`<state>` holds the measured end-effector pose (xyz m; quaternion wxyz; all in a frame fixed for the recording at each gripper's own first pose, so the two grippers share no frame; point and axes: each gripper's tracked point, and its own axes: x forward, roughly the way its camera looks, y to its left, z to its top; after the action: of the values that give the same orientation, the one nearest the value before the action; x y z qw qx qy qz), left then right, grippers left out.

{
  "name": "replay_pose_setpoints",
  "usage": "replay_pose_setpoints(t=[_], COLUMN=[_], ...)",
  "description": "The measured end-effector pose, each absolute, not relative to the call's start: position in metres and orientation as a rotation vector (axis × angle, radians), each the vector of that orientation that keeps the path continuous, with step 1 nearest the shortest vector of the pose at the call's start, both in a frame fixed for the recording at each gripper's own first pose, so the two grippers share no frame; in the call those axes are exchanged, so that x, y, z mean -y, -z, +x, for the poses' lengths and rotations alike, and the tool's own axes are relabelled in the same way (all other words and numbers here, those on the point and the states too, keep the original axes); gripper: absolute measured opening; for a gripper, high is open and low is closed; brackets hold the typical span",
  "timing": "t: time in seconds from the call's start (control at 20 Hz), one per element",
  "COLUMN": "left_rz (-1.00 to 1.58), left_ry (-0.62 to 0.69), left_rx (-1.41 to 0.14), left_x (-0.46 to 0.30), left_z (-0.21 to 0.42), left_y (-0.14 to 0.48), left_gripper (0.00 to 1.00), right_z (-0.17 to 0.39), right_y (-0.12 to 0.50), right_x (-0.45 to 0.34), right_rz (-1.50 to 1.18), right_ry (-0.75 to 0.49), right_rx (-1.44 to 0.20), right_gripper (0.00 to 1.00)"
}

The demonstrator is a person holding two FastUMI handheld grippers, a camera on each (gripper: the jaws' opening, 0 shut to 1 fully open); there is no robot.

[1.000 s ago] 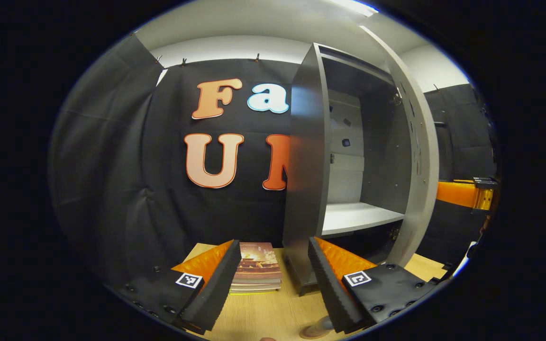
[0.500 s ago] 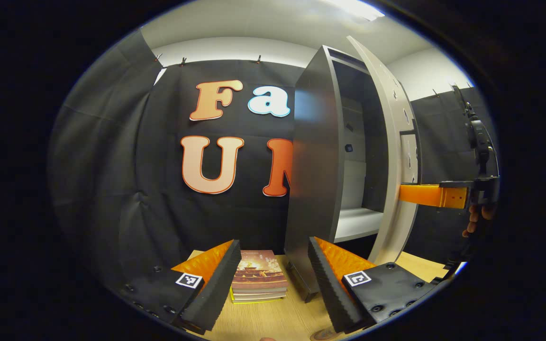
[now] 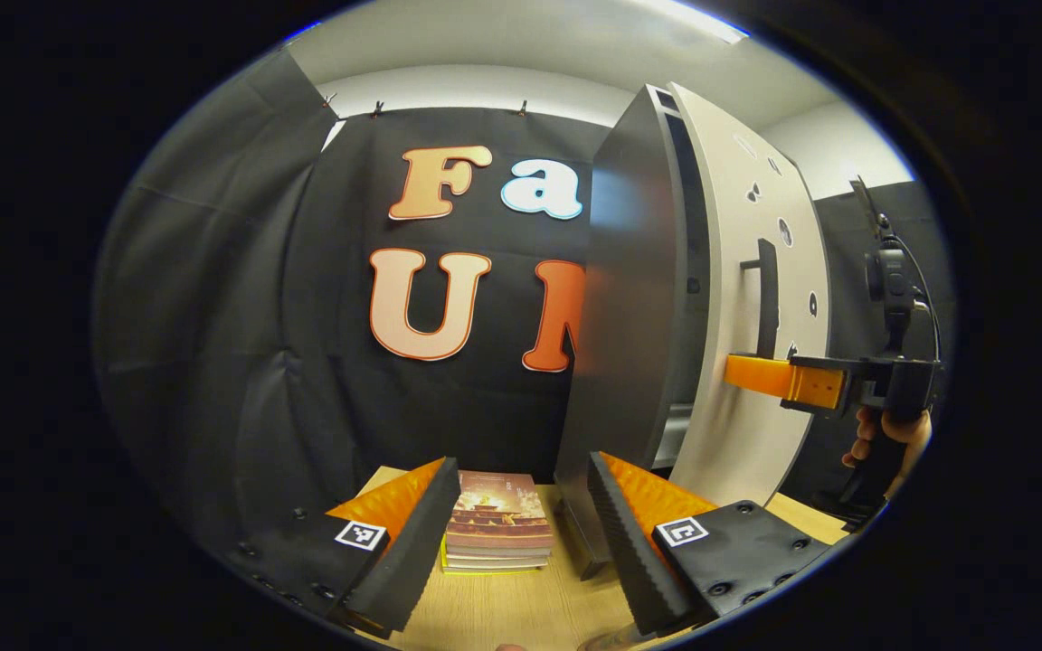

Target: Open the cabinet door with the right hand, grasp the bottle in the cabinet with the left hand and place it on the coaster, then close the cabinet door with the right hand.

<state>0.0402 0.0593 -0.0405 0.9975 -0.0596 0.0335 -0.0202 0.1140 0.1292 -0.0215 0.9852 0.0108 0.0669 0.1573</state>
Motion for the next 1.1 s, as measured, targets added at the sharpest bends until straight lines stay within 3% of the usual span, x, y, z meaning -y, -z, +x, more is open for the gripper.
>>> replay_pose_setpoints(t=[0.4,0.9,1.1], left_rz=[-0.090,-0.083,-0.086], left_ry=[0.021,-0.013,-0.047], left_rx=[-0.069,-0.053,-0.052], left_x=[-0.042,-0.024,-0.022], left_z=[0.049,0.052,0.045], left_y=[0.037,0.026,0.024], left_gripper=[0.93,0.93,0.93], right_z=[0.139,0.137,0.137], right_y=[0.020,0.017,0.028], right_x=[-0.142,-0.153,-0.142], right_rz=[0.072,0.083,0.018], right_ry=[-0.375,-0.460,-0.417], right_rx=[-0.142,-0.145,-0.156], right_gripper=[0.41,0.70,0.82])
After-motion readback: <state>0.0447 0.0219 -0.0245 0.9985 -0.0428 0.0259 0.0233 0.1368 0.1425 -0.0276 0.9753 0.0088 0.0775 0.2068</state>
